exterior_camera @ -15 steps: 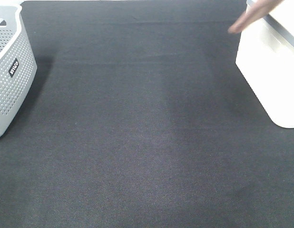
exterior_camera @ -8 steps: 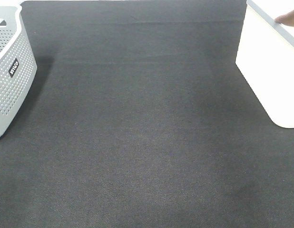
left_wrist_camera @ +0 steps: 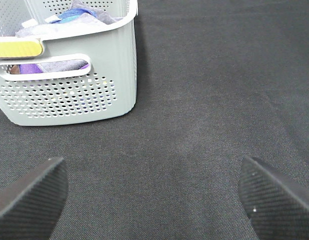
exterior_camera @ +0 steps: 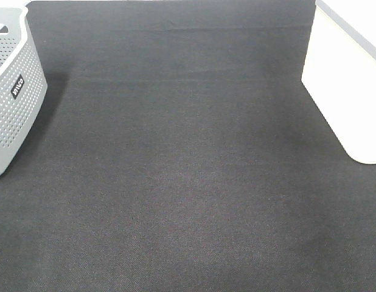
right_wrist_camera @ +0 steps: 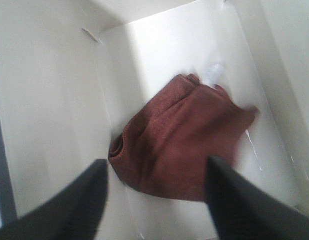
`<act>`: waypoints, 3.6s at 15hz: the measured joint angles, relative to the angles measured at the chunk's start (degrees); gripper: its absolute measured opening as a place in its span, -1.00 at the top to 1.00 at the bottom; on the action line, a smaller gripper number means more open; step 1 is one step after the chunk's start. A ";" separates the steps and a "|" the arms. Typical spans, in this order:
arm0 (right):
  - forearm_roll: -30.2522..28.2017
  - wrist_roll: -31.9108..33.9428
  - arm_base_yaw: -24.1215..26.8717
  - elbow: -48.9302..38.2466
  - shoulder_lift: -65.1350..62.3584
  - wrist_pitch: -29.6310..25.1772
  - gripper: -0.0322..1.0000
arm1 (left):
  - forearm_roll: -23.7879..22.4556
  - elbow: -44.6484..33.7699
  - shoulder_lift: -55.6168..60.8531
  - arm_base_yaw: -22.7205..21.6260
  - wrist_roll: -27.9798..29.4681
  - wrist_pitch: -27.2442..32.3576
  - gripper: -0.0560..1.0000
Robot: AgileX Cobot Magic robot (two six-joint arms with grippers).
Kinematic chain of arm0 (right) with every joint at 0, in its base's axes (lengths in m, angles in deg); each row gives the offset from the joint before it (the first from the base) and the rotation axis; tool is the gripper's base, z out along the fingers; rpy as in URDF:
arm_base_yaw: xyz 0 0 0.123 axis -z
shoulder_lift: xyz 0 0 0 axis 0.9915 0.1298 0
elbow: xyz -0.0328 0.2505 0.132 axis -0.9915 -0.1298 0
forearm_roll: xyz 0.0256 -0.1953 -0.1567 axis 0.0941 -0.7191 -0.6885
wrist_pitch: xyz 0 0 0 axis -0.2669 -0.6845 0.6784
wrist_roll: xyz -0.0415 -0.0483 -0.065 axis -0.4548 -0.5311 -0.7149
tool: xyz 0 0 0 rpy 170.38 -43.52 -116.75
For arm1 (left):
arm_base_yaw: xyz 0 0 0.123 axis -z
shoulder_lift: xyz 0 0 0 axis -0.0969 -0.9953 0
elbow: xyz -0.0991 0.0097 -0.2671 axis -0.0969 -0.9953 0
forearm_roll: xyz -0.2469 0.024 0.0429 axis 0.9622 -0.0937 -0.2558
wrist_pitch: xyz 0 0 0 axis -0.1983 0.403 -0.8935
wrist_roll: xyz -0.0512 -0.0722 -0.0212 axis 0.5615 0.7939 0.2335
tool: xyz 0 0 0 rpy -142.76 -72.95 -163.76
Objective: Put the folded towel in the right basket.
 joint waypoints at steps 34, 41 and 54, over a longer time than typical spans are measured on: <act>-5.96 3.95 -13.35 -77.29 -78.61 -5.33 -0.50 | 0.00 0.00 0.00 0.00 0.00 0.00 -0.77; -6.42 0.29 -13.35 -82.85 -104.79 -0.11 -0.50 | 0.00 0.00 0.00 0.00 0.00 0.00 -0.77; -6.82 -0.63 -13.35 -83.14 -113.10 0.29 -0.50 | 0.00 0.00 0.00 0.00 0.00 0.00 -0.77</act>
